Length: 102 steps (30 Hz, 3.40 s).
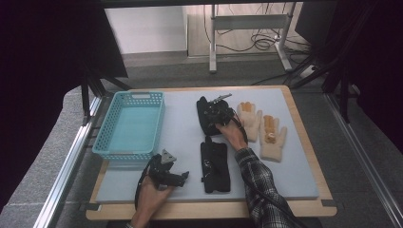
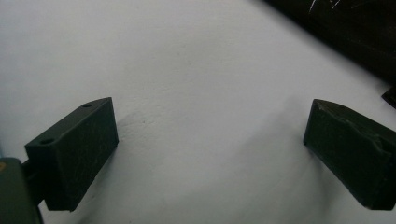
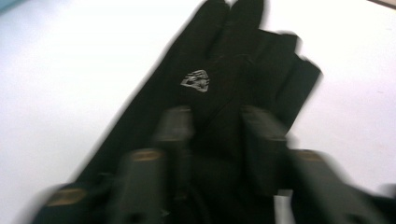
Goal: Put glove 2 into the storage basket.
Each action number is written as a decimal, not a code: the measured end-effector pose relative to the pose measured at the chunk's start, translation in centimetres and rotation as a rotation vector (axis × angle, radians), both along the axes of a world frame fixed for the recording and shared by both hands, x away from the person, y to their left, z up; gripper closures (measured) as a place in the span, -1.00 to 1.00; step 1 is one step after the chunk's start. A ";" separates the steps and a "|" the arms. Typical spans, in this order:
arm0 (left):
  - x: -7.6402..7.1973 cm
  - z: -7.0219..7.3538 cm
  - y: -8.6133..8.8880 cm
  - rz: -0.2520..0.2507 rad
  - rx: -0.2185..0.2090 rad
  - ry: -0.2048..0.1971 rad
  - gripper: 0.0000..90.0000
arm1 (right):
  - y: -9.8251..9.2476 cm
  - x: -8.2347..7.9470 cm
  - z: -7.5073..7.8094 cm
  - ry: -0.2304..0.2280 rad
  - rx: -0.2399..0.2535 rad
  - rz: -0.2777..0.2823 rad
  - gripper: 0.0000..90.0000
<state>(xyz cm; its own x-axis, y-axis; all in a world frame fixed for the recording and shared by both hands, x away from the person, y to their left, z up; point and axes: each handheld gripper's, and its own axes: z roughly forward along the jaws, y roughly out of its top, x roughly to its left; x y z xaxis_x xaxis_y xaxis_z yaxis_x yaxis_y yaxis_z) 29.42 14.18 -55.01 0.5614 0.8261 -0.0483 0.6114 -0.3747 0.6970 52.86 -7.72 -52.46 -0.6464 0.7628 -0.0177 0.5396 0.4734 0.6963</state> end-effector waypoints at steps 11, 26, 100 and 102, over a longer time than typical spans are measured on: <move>0.0 0.0 0.0 0.001 -0.001 0.000 -0.93 | -0.6 -0.4 1.5 0.007 0.025 0.009 0.79; 0.0 0.0 0.0 0.000 0.002 0.000 -0.93 | -2.2 -5.1 8.4 -0.041 0.128 0.103 0.78; 0.0 0.0 0.0 0.001 0.001 -0.003 -0.93 | -5.8 -17.3 1.4 0.056 -0.005 0.256 0.48; 0.0 0.0 0.0 0.000 0.001 -0.003 -0.93 | -5.9 -17.3 1.4 0.041 0.010 0.237 0.76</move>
